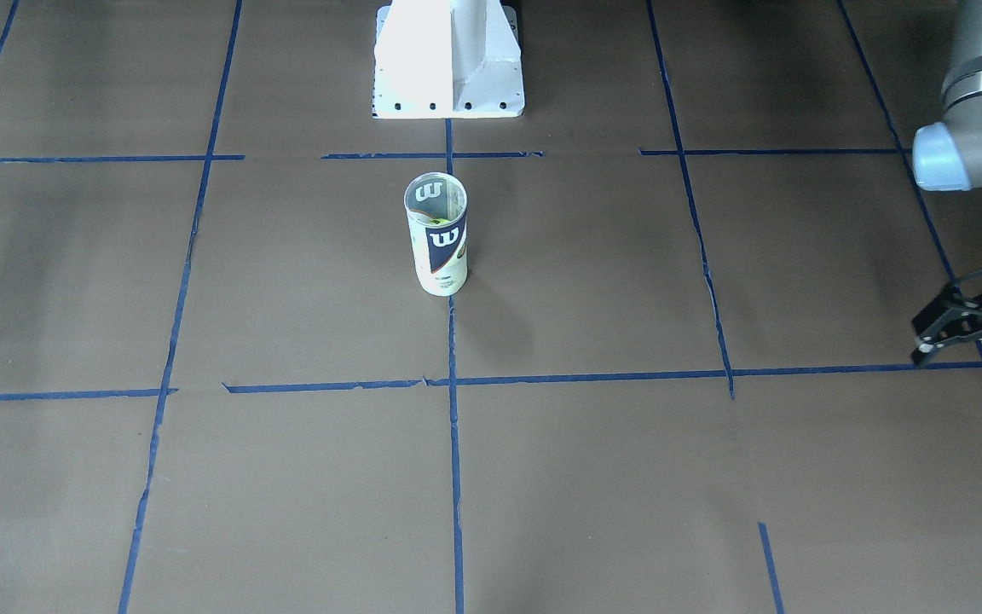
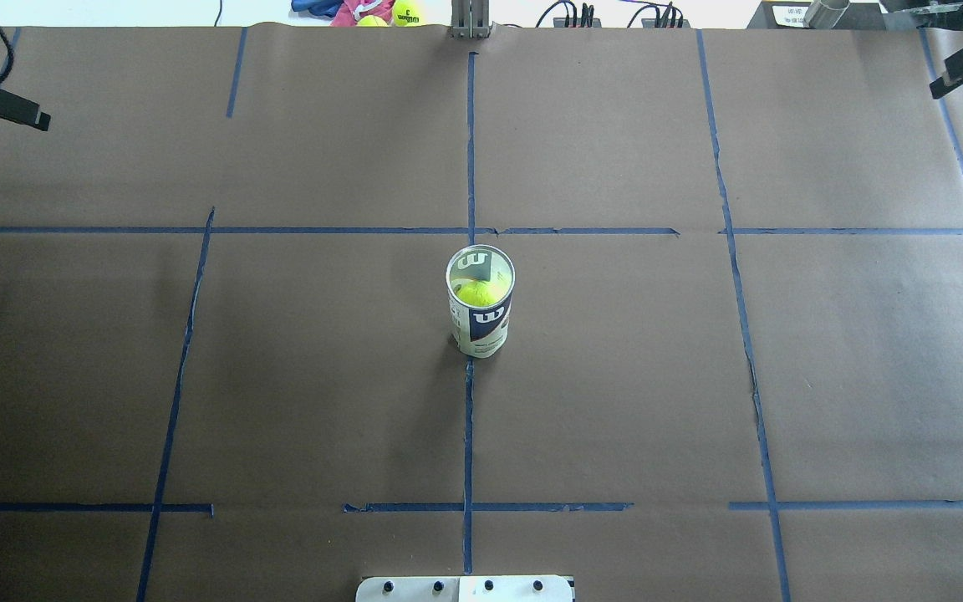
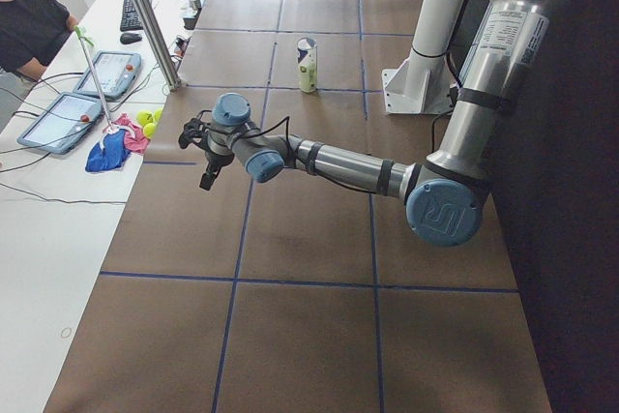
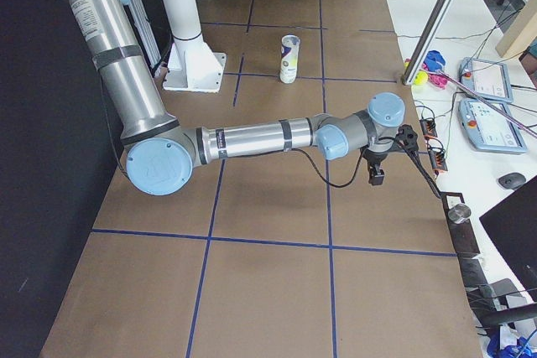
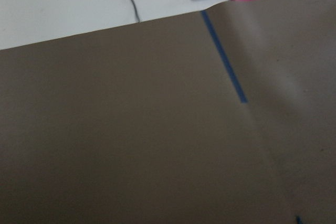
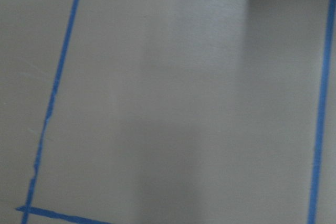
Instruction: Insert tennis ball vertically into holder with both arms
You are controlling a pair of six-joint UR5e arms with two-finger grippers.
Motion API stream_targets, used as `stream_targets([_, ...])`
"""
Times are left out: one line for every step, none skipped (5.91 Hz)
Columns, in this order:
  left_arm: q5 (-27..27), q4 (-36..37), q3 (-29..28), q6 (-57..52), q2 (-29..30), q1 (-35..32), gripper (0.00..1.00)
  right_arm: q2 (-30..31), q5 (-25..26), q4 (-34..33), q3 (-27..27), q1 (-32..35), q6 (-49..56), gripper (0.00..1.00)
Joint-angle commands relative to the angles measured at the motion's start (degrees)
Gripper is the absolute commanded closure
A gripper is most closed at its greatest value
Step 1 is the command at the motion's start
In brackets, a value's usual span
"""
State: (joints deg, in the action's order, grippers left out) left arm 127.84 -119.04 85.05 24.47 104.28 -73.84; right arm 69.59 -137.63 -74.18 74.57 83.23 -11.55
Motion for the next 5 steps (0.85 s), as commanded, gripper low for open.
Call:
stream_targets([11.2,7.4,0.2,-9.0,-3.0,-8.7,0.0,4.6,-0.3,-0.6,-6.2,5.2,13.2,0.01])
stream_targets([13.4,13.1,0.2,-11.3,-4.3,-13.3,0.0,7.1,-1.2,-1.5,-5.2,7.2,14.1,0.01])
stream_targets([15.1,15.9,2.1,-12.5,-7.9,-14.3,0.0,7.3,-2.5,-5.8,-1.7,7.2,14.2,0.01])
stream_targets([15.9,17.1,5.1,-13.2,-12.2,-14.2,0.0,7.7,-1.8,-12.9,2.7,6.4,14.7,0.01])
stream_targets([15.9,17.8,9.0,-13.3,-16.0,-14.0,0.0,9.0,-1.8,-13.4,3.1,6.7,17.7,0.01])
